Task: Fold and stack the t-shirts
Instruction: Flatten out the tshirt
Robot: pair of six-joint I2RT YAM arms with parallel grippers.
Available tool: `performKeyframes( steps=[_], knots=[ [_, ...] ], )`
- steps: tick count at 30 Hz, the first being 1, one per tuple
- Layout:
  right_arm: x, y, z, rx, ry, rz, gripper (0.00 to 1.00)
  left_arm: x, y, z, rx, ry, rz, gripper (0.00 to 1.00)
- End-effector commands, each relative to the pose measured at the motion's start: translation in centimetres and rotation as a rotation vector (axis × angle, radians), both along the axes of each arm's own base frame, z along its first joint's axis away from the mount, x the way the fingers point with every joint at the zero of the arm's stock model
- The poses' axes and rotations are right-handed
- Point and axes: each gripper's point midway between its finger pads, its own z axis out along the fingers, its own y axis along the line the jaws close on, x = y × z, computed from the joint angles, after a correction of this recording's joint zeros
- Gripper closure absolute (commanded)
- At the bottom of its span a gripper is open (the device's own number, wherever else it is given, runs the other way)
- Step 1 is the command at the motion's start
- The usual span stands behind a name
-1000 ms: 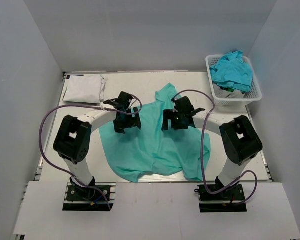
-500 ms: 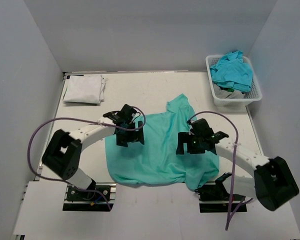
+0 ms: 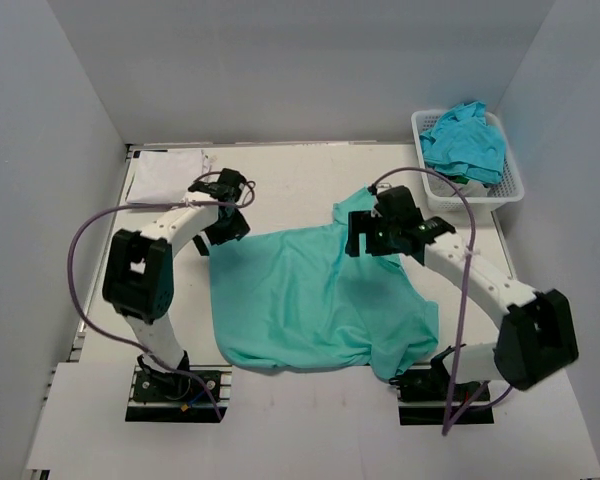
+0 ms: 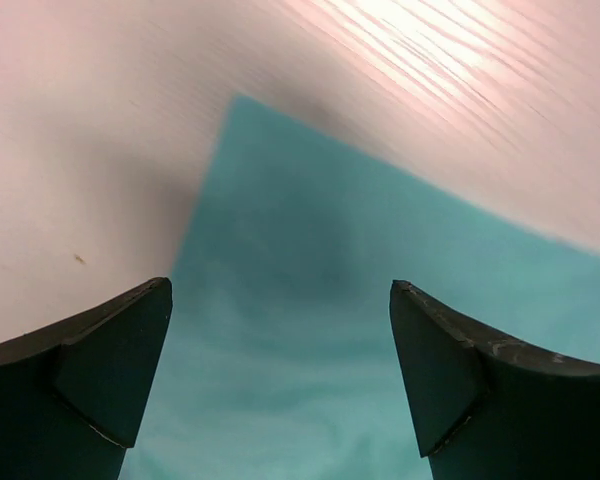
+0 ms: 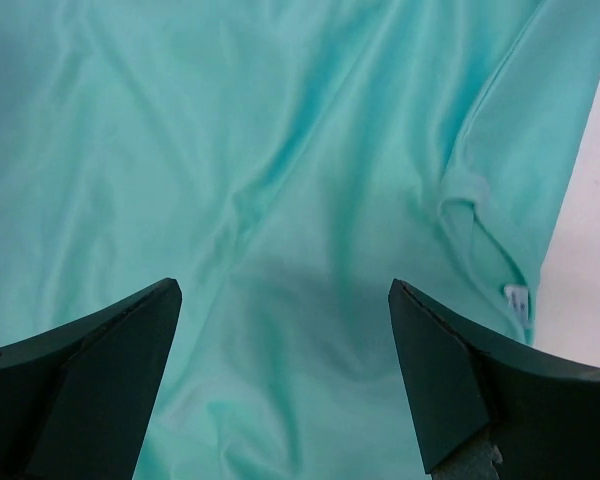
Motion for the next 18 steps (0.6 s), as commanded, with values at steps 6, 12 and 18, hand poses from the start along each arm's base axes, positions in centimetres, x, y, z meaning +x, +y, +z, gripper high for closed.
performKeyframes(
  steps=[6, 12, 18],
  knots=[
    [4.6, 1.6, 0.7, 0.063, 0.035, 0.003, 0.1, 3.4, 4.3, -3.2, -0.02, 0.001, 0.191, 0.0],
    [4.6, 1.5, -0.1, 0.073, 0.058, 0.019, 0.1, 4.8, 3.5, -4.7, -0.13, -0.036, 0.205, 0.0],
    [4.3, 0.8, -0.6, 0.076, 0.067, -0.002, 0.1, 4.9, 3.8, -5.7, -0.136, -0.048, 0.223, 0.0]
  ],
)
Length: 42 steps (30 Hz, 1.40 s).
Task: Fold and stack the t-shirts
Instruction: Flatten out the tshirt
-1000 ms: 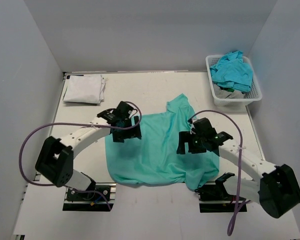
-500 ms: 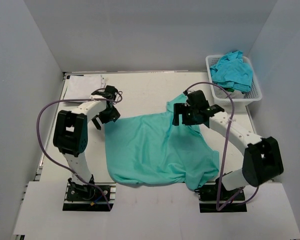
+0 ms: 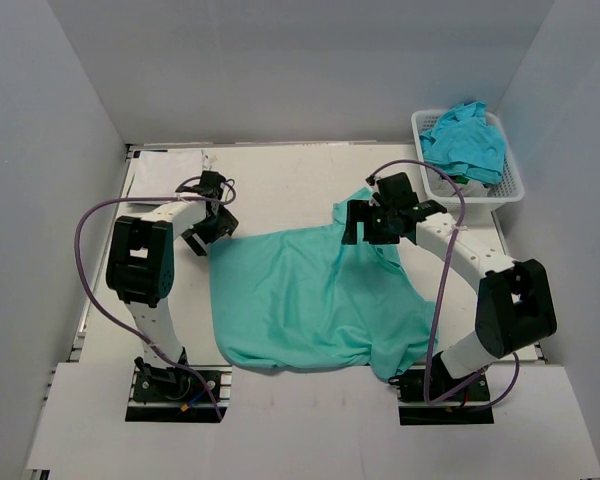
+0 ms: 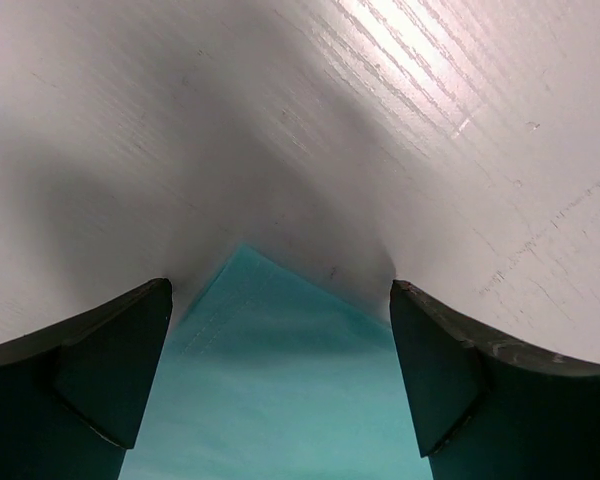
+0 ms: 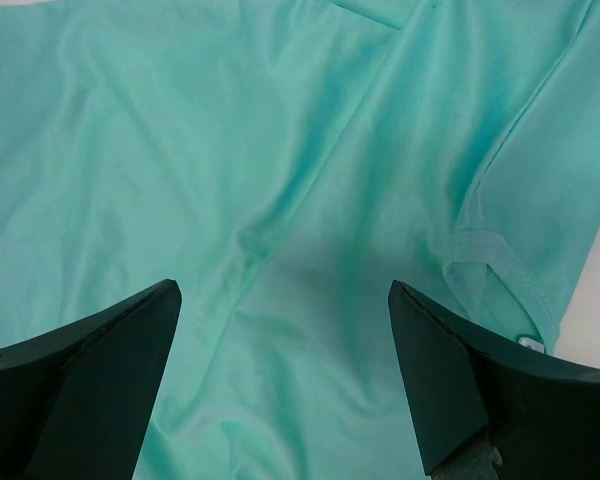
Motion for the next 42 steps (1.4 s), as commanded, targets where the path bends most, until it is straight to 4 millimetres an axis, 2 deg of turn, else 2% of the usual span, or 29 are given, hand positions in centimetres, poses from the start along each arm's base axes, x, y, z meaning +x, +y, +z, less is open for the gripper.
performKeyframes(
  steps=[1, 3, 4, 5, 6, 9, 10, 12, 13, 14, 16, 17, 19, 20, 22, 23, 24, 26, 27, 29, 30, 32, 33, 34, 35, 37, 38, 39, 42],
  knots=[
    [0.6, -0.1, 1.1, 0.023, -0.039, -0.001, 0.1, 0.6, 0.1, 0.2, -0.012, -0.037, 0.031, 0.0],
    [0.8, -0.6, 1.0, 0.012, -0.038, -0.027, 0.1, -0.4, 0.3, -1.1, -0.003, 0.011, 0.031, 0.0],
    [1.0, -0.7, 1.1, 0.01, -0.043, -0.04, 0.1, -0.4, 0.2, -1.1, 0.007, 0.009, 0.025, 0.03],
    [1.4, -1.4, 1.3, -0.007, -0.054, -0.067, 0.1, -1.4, 0.4, -1.8, 0.013, 0.037, 0.025, 0.07],
    [1.7, -1.7, 1.3, -0.017, -0.06, -0.099, 0.1, -1.9, 0.5, -2.2, 0.016, 0.051, 0.025, 0.16],
    [3.0, -2.4, 2.3, -0.027, -0.1, -0.145, 0.1, -2.7, 0.2, -3.3, -0.001, 0.073, 0.019, 0.32],
    [3.4, -2.6, 2.5, -0.028, -0.111, -0.156, 0.1, -2.6, 0.0, -3.8, -0.012, 0.077, 0.017, 0.43],
    [5.2, -3.2, 3.4, -0.037, -0.165, -0.195, 0.1, -2.5, -0.2, -4.0, -0.02, 0.085, 0.002, 0.57],
    [5.8, -3.6, 3.4, -0.058, -0.179, -0.215, 0.1, -2.7, -0.2, -4.5, -0.014, 0.102, -0.008, 0.7],
    [6.9, -3.3, 5.0, -0.042, -0.219, -0.224, 0.1, -1.8, -0.5, -3.9, -0.029, 0.079, -0.011, 0.79],
    [8.4, -3.9, 4.5, -0.074, -0.228, -0.248, 0.1, -2.0, -0.5, -4.6, -0.02, 0.109, -0.023, 0.98],
    [9.8, -3.8, 6.1, -0.071, -0.28, -0.258, 0.1, -1.6, -0.5, -4.4, -0.022, 0.1, -0.023, 1.0],
    [11.6, -4.1, 5.4, -0.097, -0.275, -0.283, 0.1, -1.4, -0.7, -4.4, -0.025, 0.104, -0.046, 1.0],
    [12.5, -4.7, 4.4, -0.126, -0.263, -0.295, 0.1, -1.7, -0.6, -4.5, -0.023, 0.113, -0.046, 1.0],
    [14.5, -4.6, 4.5, -0.125, -0.275, -0.308, 0.1, -1.7, -0.6, -4.5, -0.02, 0.116, -0.056, 1.0],
    [15.2, -4.7, 3.2, -0.143, -0.256, -0.3, 0.1, -1.8, -0.7, -4.5, -0.026, 0.119, -0.068, 1.0],
    [15.7, -4.7, 2.9, -0.151, -0.255, -0.3, 0.1, -1.8, -0.7, -4.5, -0.026, 0.119, -0.068, 1.0],
    [18.0, -4.4, 1.4, -0.164, -0.24, -0.288, 0.1, -1.3, -0.8, -3.9, -0.027, 0.103, -0.077, 1.0],
    [19.5, -4.2, 3.3, -0.151, -0.277, -0.293, 0.1, -1.3, -0.8, -3.9, -0.027, 0.103, -0.077, 1.0],
    [20.5, -4.1, 0.1, -0.18, -0.23, -0.283, 0.1, -1.3, -0.7, -3.9, -0.024, 0.105, -0.087, 1.0],
    [21.5, -4.0, 0.8, -0.174, -0.252, -0.28, 0.1, -1.3, -0.7, -3.9, -0.024, 0.105, -0.087, 1.0],
    [22.9, -3.8, -0.4, -0.175, -0.241, -0.279, 0.1, -1.7, -0.7, -4.1, -0.02, 0.116, -0.096, 1.0],
    [22.9, -3.3, -1.7, -0.181, -0.215, -0.268, 0.1, -1.7, -0.8, -4.2, -0.028, 0.117, -0.098, 1.0],
    [23.3, -3.5, -1.6, -0.175, -0.213, -0.269, 0.1, -1.7, -0.8, -4.2, -0.028, 0.117, -0.098, 1.0],
    [23.3, -3.2, -2.6, -0.171, -0.2, -0.257, 0.1, -2.0, -0.8, -4.2, -0.027, 0.128, -0.098, 1.0],
    [23.4, -3.5, -3.4, -0.183, -0.198, -0.265, 0.1, -2.0, -0.8, -4.2, -0.027, 0.128, -0.098, 1.0],
    [23.5, -3.4, -4.6, -0.188, -0.187, -0.259, 0.1, -2.0, -0.7, -4.2, -0.024, 0.13, -0.108, 1.0],
    [23.7, -3.7, -4.7, -0.192, -0.188, -0.276, 0.1, -2.0, -0.7, -4.2, -0.024, 0.13, -0.108, 1.0],
    [23.8, -3.4, -6.3, -0.19, -0.171, -0.275, 0.15, -2.2, -0.7, -3.9, -0.022, 0.132, -0.116, 1.0]
  ],
)
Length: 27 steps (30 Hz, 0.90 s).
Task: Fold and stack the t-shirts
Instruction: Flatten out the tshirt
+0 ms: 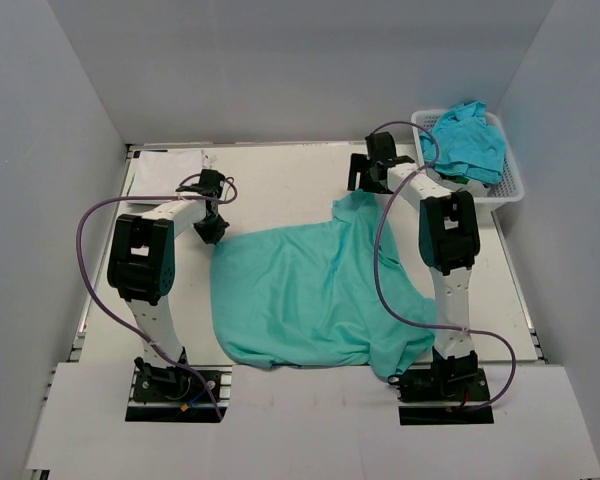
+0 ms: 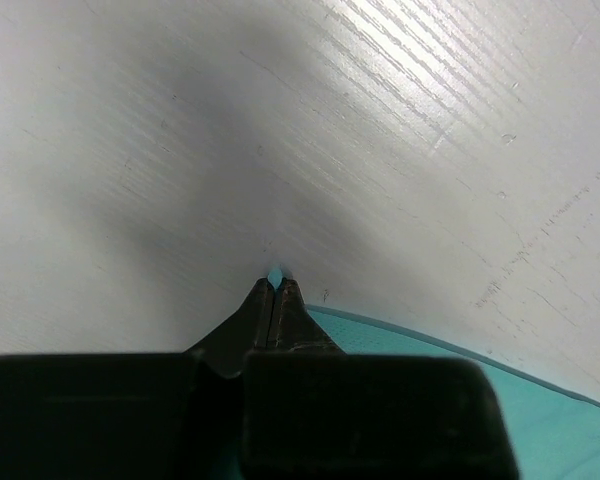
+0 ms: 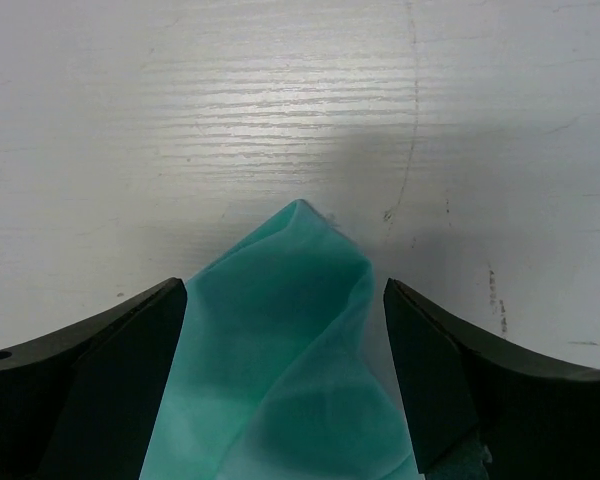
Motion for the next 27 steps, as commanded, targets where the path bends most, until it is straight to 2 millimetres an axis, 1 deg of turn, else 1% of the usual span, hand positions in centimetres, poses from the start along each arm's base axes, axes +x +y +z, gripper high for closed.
performKeyframes(
  steps=[1, 2, 3, 4, 5, 8, 9, 10, 11, 12, 13, 14, 15, 17, 18, 19, 21, 22, 23, 24, 25, 26, 27],
  knots=[
    [1.4, 0.5, -0.1, 0.016, -0.034, 0.009, 0.15, -3.1, -0.9, -3.3, -0.03, 0.137, -0.036, 1.0],
    [1.4, 0.6, -0.7, 0.016, -0.024, 0.012, 0.19, -2.8, -1.0, -3.0, -0.029, 0.13, -0.045, 1.0],
    [1.6, 0.7, -0.8, 0.021, -0.024, 0.016, 0.19, -2.7, -1.0, -3.0, -0.029, 0.13, -0.045, 1.0],
    [1.5, 0.8, -1.3, 0.018, -0.014, 0.017, 0.21, -2.7, -1.0, -3.0, -0.029, 0.13, -0.045, 1.0],
    [1.6, 0.8, -1.5, 0.02, -0.01, 0.022, 0.23, -2.4, -1.1, -2.8, -0.031, 0.121, -0.045, 1.0],
    [1.1, 1.2, -2.5, 0.008, 0.019, 0.039, 0.32, -2.5, -1.5, -2.8, -0.036, 0.125, -0.065, 1.0],
    [1.0, 1.3, -2.7, 0.007, 0.023, 0.039, 0.38, -2.5, -1.5, -2.8, -0.036, 0.125, -0.065, 1.0],
    [0.8, 1.1, -2.9, 0.003, 0.028, 0.034, 0.42, -2.6, -1.7, -2.8, -0.046, 0.126, -0.068, 1.0],
    [0.5, 1.2, -3.2, -0.004, 0.033, 0.04, 0.48, -2.9, -1.8, -3.1, -0.054, 0.137, -0.07, 1.0],
    [0.4, 1.1, -3.3, -0.009, 0.036, 0.029, 0.69, -2.9, -1.8, -3.1, -0.054, 0.137, -0.07, 1.0],
    [0.3, 0.8, -3.6, -0.015, 0.042, 0.022, 0.8, -2.9, -1.8, -3.1, -0.054, 0.137, -0.07, 1.0],
    [0.3, 0.3, -3.7, -0.027, 0.044, 0.013, 0.88, -3.0, -2.0, -3.1, -0.062, 0.139, -0.073, 1.0],
    [0.4, 0.5, -3.6, -0.03, 0.038, 0.016, 1.0, -3.0, -2.0, -3.1, -0.062, 0.139, -0.073, 1.0],
    [0.7, 0.2, -3.1, -0.046, 0.022, 0.016, 1.0, -3.0, -2.0, -3.1, -0.062, 0.139, -0.073, 1.0],
    [1.2, 0.2, -2.6, -0.049, 0.004, 0.015, 1.0, -2.8, -2.0, -2.6, -0.064, 0.127, -0.073, 1.0],
    [1.5, 0.0, -1.4, -0.063, -0.022, 0.02, 1.0, -2.9, -1.8, -2.4, -0.051, 0.133, -0.07, 1.0],
    [2.1, -0.3, -0.1, -0.078, -0.066, 0.014, 1.0, -1.4, -1.3, -0.7, -0.014, 0.089, -0.077, 1.0],
    [2.6, -0.6, 2.8, -0.08, -0.125, 0.007, 1.0, -1.3, -1.0, 0.3, -0.002, 0.079, -0.073, 1.0],
    [2.7, -0.5, 3.9, -0.075, -0.152, 0.013, 1.0, -0.7, -0.7, 1.7, 0.019, 0.046, -0.076, 1.0],
    [2.6, -0.8, 4.1, -0.078, -0.184, 0.022, 1.0, 0.5, -0.8, 3.4, 0.019, -0.007, -0.073, 1.0],
    [2.5, -0.9, 8.8, -0.052, -0.273, 0.014, 1.0, 0.7, -0.8, 4.5, 0.02, -0.024, -0.083, 1.0],
    [2.3, -1.2, 9.6, -0.064, -0.304, 0.029, 1.0, 1.3, -0.6, 7.0, 0.026, -0.087, -0.094, 1.0],
    [1.6, -1.3, 11.9, -0.06, -0.354, 0.029, 1.0, 1.7, -0.7, 8.6, 0.023, -0.129, -0.101, 1.0]
  ],
)
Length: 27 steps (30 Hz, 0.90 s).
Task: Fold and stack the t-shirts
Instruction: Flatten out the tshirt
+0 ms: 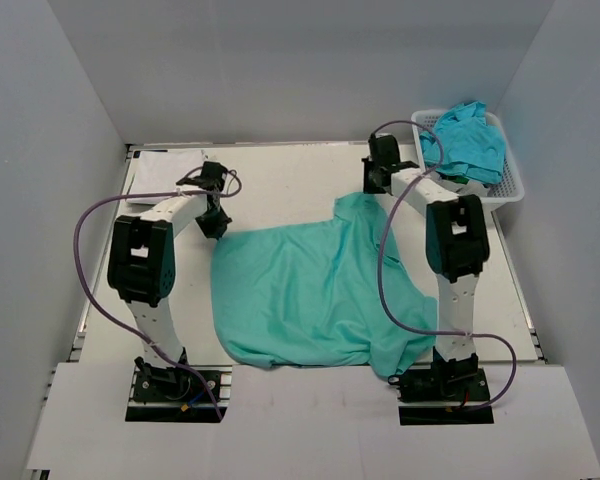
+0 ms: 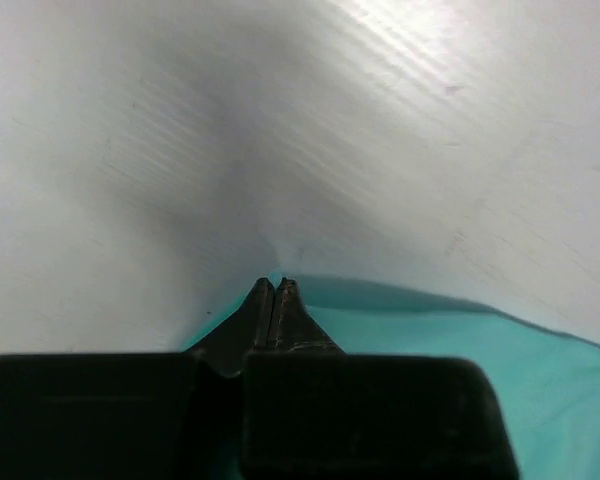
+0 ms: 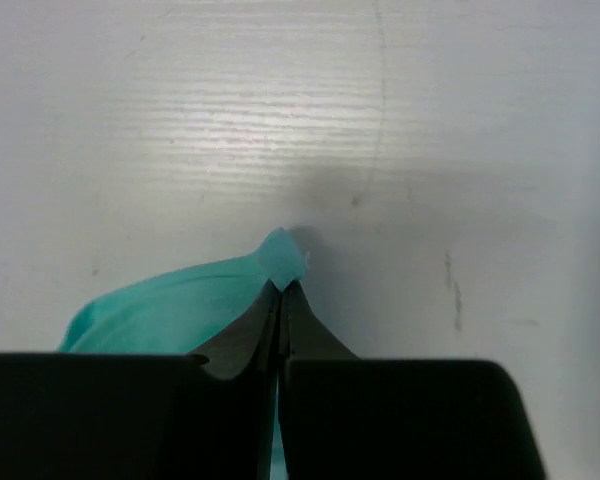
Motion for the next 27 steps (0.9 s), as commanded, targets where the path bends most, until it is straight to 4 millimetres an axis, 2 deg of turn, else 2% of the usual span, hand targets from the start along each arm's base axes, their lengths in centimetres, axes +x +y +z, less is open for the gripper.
performKeyframes(
  steps=[1, 2, 3, 4, 5, 6, 7, 8, 9, 10, 11, 12, 13, 14, 15, 16, 17, 18, 19, 20, 21, 22, 23, 24, 25, 26, 27],
  knots=[
    [0.8, -0.8, 14.5, 0.032, -0.346, 0.007, 1.0, 2.3, 0.0, 8.6, 0.009, -0.213, -0.049, 1.0],
    [0.0, -1.1, 17.5, 0.04, -0.401, 0.014, 1.0, 2.6, 0.0, 10.1, 0.008, -0.258, -0.062, 1.0],
    [-0.5, -1.3, 18.9, 0.049, -0.428, 0.016, 1.0, 2.8, -0.3, 11.5, -0.009, -0.299, -0.09, 1.0],
    [-1.3, -1.4, 18.6, 0.046, -0.433, 0.022, 1.0, 3.0, -0.6, 14.6, -0.017, -0.377, -0.139, 1.0],
    [-2.8, -2.0, 23.1, 0.06, -0.518, 0.029, 1.0, 2.9, -1.0, 16.1, -0.037, -0.41, -0.165, 1.0],
    [-3.5, -2.0, 24.4, 0.059, -0.545, 0.038, 1.0, 2.8, -1.0, 18.0, -0.037, -0.448, -0.172, 1.0],
    [-4.3, -2.4, 24.2, 0.049, -0.547, 0.039, 1.0, 2.2, -1.2, 20.3, -0.053, -0.497, -0.192, 1.0],
    [-6.1, -3.0, 28.3, 0.066, -0.628, 0.034, 1.0, 1.7, -1.0, 21.6, -0.055, -0.517, -0.192, 1.0],
    [-6.8, -3.3, 28.9, 0.063, -0.638, 0.036, 1.0, 1.4, -1.0, 23.3, -0.06, -0.56, -0.191, 1.0],
    [-8.2, -3.9, 31.2, 0.069, -0.687, 0.034, 1.0, 0.9, -0.9, 24.5, -0.063, -0.592, -0.19, 1.0],
    [-8.9, -4.0, 31.7, 0.07, -0.7, 0.036, 1.0, 0.3, -0.7, 25.8, -0.061, -0.624, -0.197, 1.0],
    [-10.4, -4.5, 33.7, 0.07, -0.739, 0.037, 1.0, -0.6, -0.5, 28.7, -0.065, -0.711, -0.202, 1.0],
    [-12.0, -4.9, 35.6, 0.082, -0.782, 0.039, 1.0, -1.2, -0.6, 30.2, -0.078, -0.757, -0.208, 1.0],
    [-12.7, -5.2, 36.5, 0.086, -0.8, 0.04, 1.0, -1.9, -0.4, 32.1, -0.075, -0.809, -0.214, 1.0],
    [-15.2, -5.4, 39.5, 0.105, -0.873, 0.065, 1.0, -3.2, -0.3, 35.0, -0.09, -0.891, -0.218, 1.0],
    [-16.0, -5.5, 40.3, 0.114, -0.895, 0.074, 1.0, -3.9, -0.1, 36.4, -0.085, -0.927, -0.225, 1.0],
    [-16.9, -5.7, 41.4, 0.121, -0.922, 0.081, 1.0, -4.6, -0.2, 38.7, -0.094, -0.989, -0.24, 1.0],
    [-19.3, -5.9, 44.0, 0.138, -0.992, 0.104, 1.0, -5.4, 0.0, 40.3, -0.089, -1.03, -0.246, 1.0],
    [-20.2, -6.1, 45.1, 0.141, -1.019, 0.11, 1.0, -6.2, -0.2, 41.5, -0.105, -1.057, -0.262, 1.0],
    [-21.3, -6.2, 46.5, 0.146, -1.051, 0.127, 1.0, -7.5, 0.0, 44.5, -0.098, -1.131, -0.283, 1.0],
    [-23.7, -6.8, 48.6, 0.158, -1.114, 0.13, 1.0, -8.1, 0.1, 45.2, -0.099, -1.138, -0.283, 1.0],
    [-24.5, -6.9, 49.6, 0.165, -1.134, 0.136, 1.0, -9.1, 0.3, 46.6, -0.093, -1.172, -0.288, 1.0],
    [-26.1, -6.8, 50.8, 0.182, -1.166, 0.155, 1.0, -10.1, 0.6, 48.9, -0.086, -1.225, -0.291, 1.0],
    [-27.0, -7.4, 51.9, 0.149, -1.196, 0.162, 1.0, -11.2, 1.1, 50.2, -0.069, -1.258, -0.288, 1.0],
    [-29.3, -7.5, 53.7, 0.149, -1.249, 0.197, 1.0, -12.4, 1.3, 51.5, -0.07, -1.294, -0.286, 1.0],
    [-29.9, -7.8, 54.3, 0.142, -1.262, 0.194, 1.0, -13.4, 1.9, 53.4, -0.051, -1.344, -0.282, 1.0],
    [-31.7, -8.1, 56.0, 0.141, -1.3, 0.205, 1.0, -14.7, 2.2, 54.4, -0.042, -1.377, -0.285, 1.0]
  ],
)
